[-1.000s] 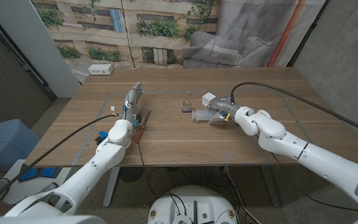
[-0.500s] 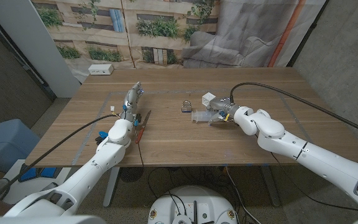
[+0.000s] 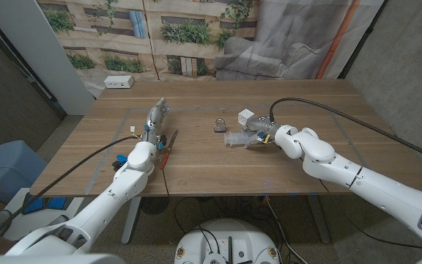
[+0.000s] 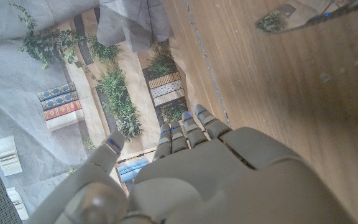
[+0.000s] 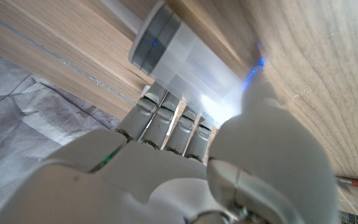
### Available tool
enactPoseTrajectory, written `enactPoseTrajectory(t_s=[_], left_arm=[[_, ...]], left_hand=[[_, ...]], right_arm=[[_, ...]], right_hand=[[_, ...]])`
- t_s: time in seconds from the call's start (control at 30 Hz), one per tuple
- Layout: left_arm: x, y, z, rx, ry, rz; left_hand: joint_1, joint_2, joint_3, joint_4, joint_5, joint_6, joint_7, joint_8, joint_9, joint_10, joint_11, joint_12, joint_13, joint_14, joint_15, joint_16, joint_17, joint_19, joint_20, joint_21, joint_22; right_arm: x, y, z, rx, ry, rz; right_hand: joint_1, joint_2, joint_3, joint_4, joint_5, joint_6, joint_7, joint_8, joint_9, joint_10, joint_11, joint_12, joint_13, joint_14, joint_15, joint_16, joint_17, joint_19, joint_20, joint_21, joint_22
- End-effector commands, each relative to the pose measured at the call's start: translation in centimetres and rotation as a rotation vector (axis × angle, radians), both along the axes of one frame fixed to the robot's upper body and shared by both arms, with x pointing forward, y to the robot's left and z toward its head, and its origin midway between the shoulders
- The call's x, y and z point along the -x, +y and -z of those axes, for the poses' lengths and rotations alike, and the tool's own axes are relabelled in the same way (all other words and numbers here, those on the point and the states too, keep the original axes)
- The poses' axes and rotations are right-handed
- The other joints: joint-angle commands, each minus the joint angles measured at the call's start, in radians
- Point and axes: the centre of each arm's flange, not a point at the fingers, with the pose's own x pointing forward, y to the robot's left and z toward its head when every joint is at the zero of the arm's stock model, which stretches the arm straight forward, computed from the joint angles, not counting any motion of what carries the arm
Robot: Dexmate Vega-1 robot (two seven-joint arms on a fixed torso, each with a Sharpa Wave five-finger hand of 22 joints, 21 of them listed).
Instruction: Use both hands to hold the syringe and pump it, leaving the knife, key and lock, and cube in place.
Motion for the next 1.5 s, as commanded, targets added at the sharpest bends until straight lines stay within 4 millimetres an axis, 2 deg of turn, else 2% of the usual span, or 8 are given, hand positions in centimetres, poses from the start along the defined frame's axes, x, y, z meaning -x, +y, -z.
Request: enactPoseTrajectory(t_s=[0.03, 0.43, 0.57, 0.8, 1.03, 1.23, 1.33, 1.5], left_arm=[[-0.3, -0.1, 0.4, 0.004, 0.01, 0.008], [-0.6, -0.1, 0.2, 0.0, 0.01, 0.017], [-0.8, -0.1, 0.0, 0.0, 0.01, 0.018], [-1.1, -0.1, -0.6, -0.01, -0.003, 0.027], [-0.8, 0.0, -1.2, -0.049, -0.004, 0.002], [-0.7, -0.1, -1.7, -0.079, -0.007, 0.016], [-0.8, -0.6, -1.7, -0.057, -0.018, 0.031], [-0.5, -0.8, -1.8, -0.065, -0.036, 0.013]], left_hand=[[-0.001, 0.068, 0.004, 0.003, -0.004, 0.005, 0.0, 0.005, 0.005, 0.008, 0.005, 0.007, 0.003, 0.009, -0.001, 0.004, 0.002, 0.004, -0.031, 0.008, 0.004], [-0.003, 0.069, 0.003, 0.006, -0.004, 0.004, 0.001, 0.005, 0.005, 0.009, 0.006, 0.007, 0.003, 0.01, 0.0, 0.003, 0.002, 0.006, -0.032, 0.008, 0.004], [-0.003, 0.069, 0.003, 0.007, -0.004, 0.004, 0.0, 0.005, 0.005, 0.01, 0.005, 0.007, 0.003, 0.01, 0.0, 0.003, 0.002, 0.006, -0.032, 0.008, 0.004], [-0.004, 0.069, 0.003, 0.008, -0.003, 0.004, 0.001, 0.005, 0.005, 0.009, 0.006, 0.007, 0.003, 0.009, 0.001, 0.002, 0.002, 0.006, -0.031, 0.008, 0.004], [-0.004, 0.07, 0.003, 0.009, -0.003, 0.005, 0.001, 0.005, 0.005, 0.008, 0.006, 0.006, 0.003, 0.008, 0.001, 0.002, 0.001, 0.005, -0.032, 0.008, 0.004], [-0.003, 0.07, 0.004, 0.009, -0.003, 0.005, 0.001, 0.005, 0.005, 0.008, 0.007, 0.006, 0.003, 0.008, 0.002, 0.002, 0.001, 0.005, -0.032, 0.007, 0.004], [-0.003, 0.069, 0.004, 0.009, -0.003, 0.005, 0.001, 0.005, 0.005, 0.008, 0.006, 0.006, 0.003, 0.007, 0.002, 0.001, 0.001, 0.005, -0.031, 0.007, 0.004], [-0.003, 0.069, 0.004, 0.009, -0.003, 0.004, 0.0, 0.004, 0.005, 0.005, 0.007, 0.005, 0.003, 0.004, 0.002, 0.0, 0.001, 0.004, -0.03, 0.007, 0.004]], right_arm=[[0.5, 0.4, -1.0, 0.046, 0.04, 0.041], [0.8, 0.6, -1.7, 0.069, 0.072, 0.055], [0.9, 0.8, -1.9, 0.078, 0.09, 0.066], [1.1, 0.9, -2.4, 0.085, 0.134, 0.067], [1.4, 0.5, -3.0, 0.049, 0.163, 0.027], [1.8, -0.4, -3.4, -0.003, 0.157, -0.043], [1.8, -1.1, -3.4, -0.081, 0.145, -0.088], [2.4, -2.1, -3.5, -0.189, 0.117, -0.129]], right_hand=[[-0.034, -0.028, -0.02, 0.004, 0.007, -0.046, -0.003, -0.007, 0.005, -0.046, 0.002, -0.002, 0.004, -0.049, -0.121, -0.008, 0.009, -0.009, 0.005, -0.011, 0.0], [-0.065, -0.055, -0.049, 0.004, 0.019, -0.184, 0.004, -0.011, 0.002, -0.172, 0.013, -0.001, 0.004, -0.176, -0.092, -0.016, 0.014, -0.078, 0.084, -0.06, -0.003], [-0.084, -0.058, -0.057, 0.008, 0.024, -0.255, 0.012, -0.015, -0.002, -0.242, 0.037, -0.002, 0.005, -0.236, -0.047, -0.021, 0.009, -0.125, 0.133, -0.083, -0.005], [-0.121, -0.081, -0.076, 0.014, 0.036, -0.361, 0.036, -0.019, -0.008, -0.326, 0.058, 0.0, 0.004, -0.313, -0.009, -0.028, -0.007, -0.178, 0.17, -0.097, -0.009], [-0.145, -0.084, -0.085, 0.017, 0.045, -0.483, 0.081, -0.024, -0.013, -0.405, 0.061, -0.001, 0.0, -0.373, 0.005, -0.03, -0.035, -0.213, 0.126, -0.098, -0.012], [-0.158, -0.083, -0.088, 0.021, 0.047, -0.5, 0.094, -0.018, -0.014, -0.435, 0.072, -0.002, -0.003, -0.4, 0.006, -0.033, -0.046, -0.23, 0.11, -0.101, -0.013], [-0.169, -0.075, -0.089, 0.026, 0.05, -0.488, 0.092, -0.007, -0.016, -0.428, 0.07, 0.007, -0.005, -0.401, -0.002, -0.027, -0.053, -0.234, 0.07, -0.099, -0.013], [-0.187, -0.068, -0.092, 0.035, 0.049, -0.478, 0.094, -0.002, -0.017, -0.419, 0.074, 0.012, -0.007, -0.399, -0.009, -0.022, -0.057, -0.244, 0.054, -0.101, -0.013]])
